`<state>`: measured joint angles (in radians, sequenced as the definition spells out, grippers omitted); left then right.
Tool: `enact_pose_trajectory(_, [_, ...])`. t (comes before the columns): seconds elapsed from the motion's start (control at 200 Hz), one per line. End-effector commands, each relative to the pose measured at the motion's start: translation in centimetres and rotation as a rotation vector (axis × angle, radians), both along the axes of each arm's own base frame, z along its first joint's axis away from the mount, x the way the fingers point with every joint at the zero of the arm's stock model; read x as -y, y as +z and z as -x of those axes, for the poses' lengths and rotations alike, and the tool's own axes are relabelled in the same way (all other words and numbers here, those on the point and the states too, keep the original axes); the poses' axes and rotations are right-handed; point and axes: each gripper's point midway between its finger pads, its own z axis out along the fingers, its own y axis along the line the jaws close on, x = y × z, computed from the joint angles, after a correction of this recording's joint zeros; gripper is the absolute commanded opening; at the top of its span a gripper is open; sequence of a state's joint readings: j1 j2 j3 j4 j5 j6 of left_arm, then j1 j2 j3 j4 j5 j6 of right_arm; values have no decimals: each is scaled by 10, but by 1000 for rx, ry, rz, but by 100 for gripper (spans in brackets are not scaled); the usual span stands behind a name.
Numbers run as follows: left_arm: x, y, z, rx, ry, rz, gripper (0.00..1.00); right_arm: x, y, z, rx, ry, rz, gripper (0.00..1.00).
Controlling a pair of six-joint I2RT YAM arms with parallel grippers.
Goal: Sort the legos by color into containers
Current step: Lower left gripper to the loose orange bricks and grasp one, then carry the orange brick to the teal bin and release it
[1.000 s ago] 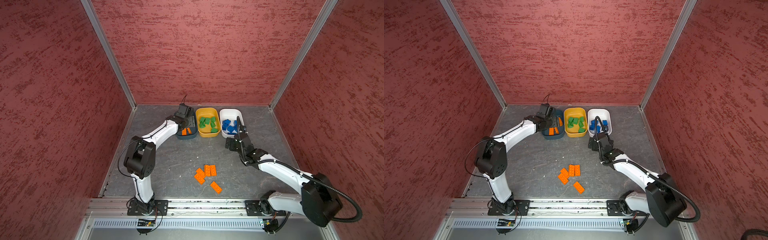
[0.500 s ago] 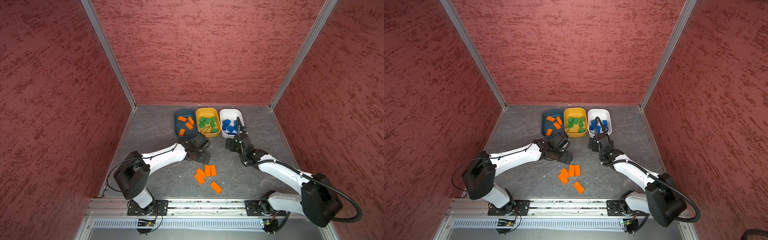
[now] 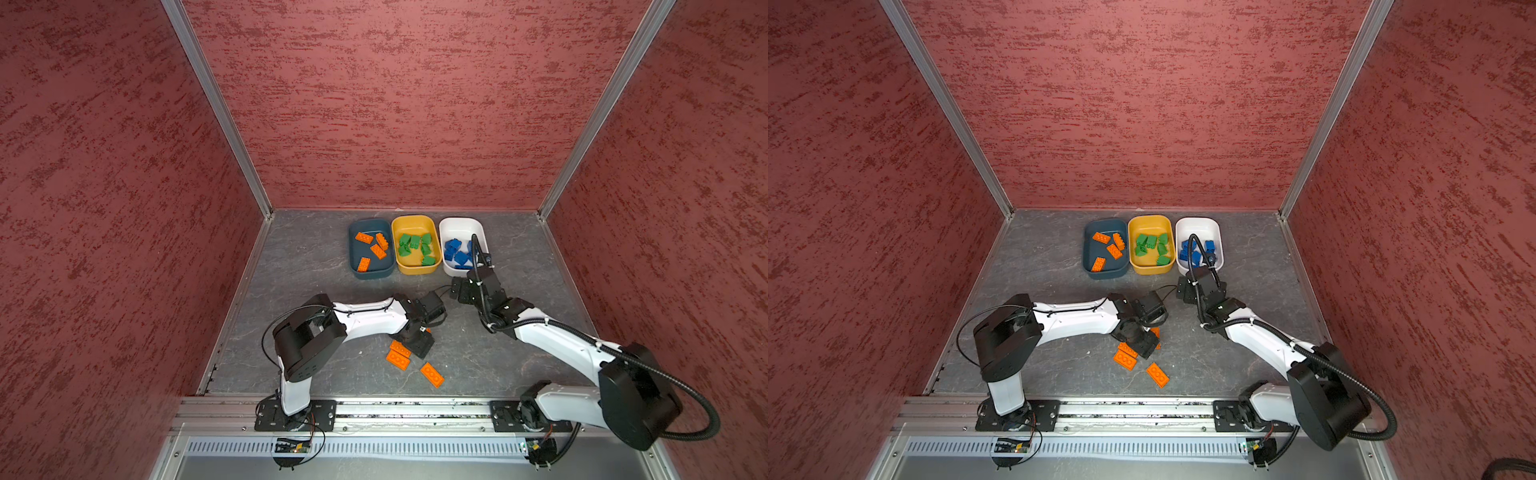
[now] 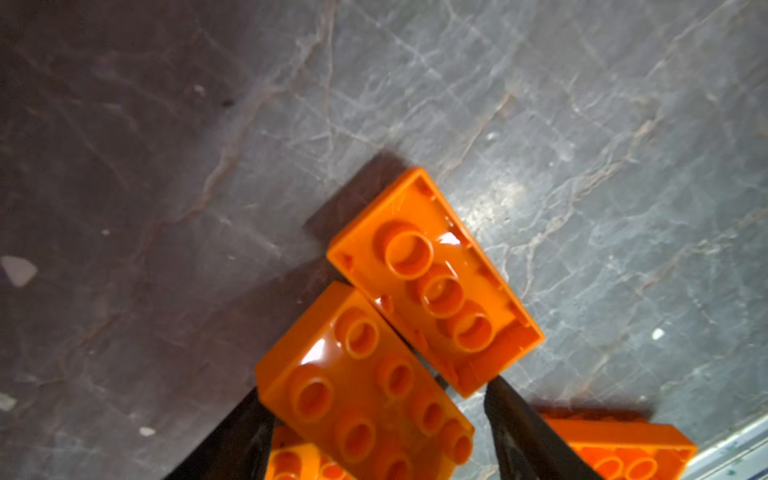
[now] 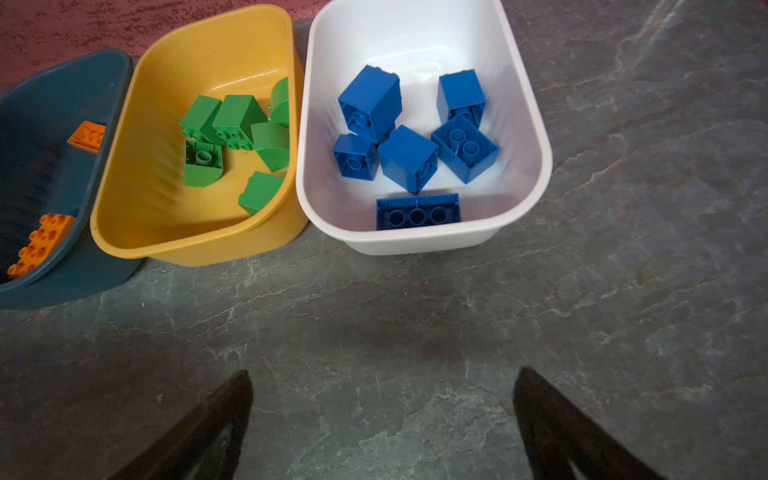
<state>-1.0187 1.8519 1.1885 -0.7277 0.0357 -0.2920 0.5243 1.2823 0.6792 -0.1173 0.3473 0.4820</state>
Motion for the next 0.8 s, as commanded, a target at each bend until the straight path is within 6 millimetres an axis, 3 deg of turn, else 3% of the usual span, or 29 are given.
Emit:
enact_pose_trajectory(0.0, [-1, 0, -4, 6, -17, 5, 66, 6, 4, -1, 22, -26, 2, 99])
enact_pose_trajectory(0.195, [-14, -3, -14, 15, 11, 9, 47, 6, 5, -3, 23, -25, 4, 99])
enact_pose_trajectory(0.356, [-27, 7, -38, 65, 88, 43, 32, 4, 7, -5, 24, -25, 2, 99])
enact_pose_trajectory(0.526, [-44, 51, -85, 181, 257, 203, 29, 4, 9, -7, 30, -29, -4, 99])
enact_pose_trajectory(0.666, [-73, 88, -138, 277, 453, 330, 29, 2, 11, -9, 34, -27, -4, 99])
enact_pose_trajectory(0.792, [-109, 101, -185, 358, 634, 327, 29, 0, 13, -11, 36, -21, -8, 99])
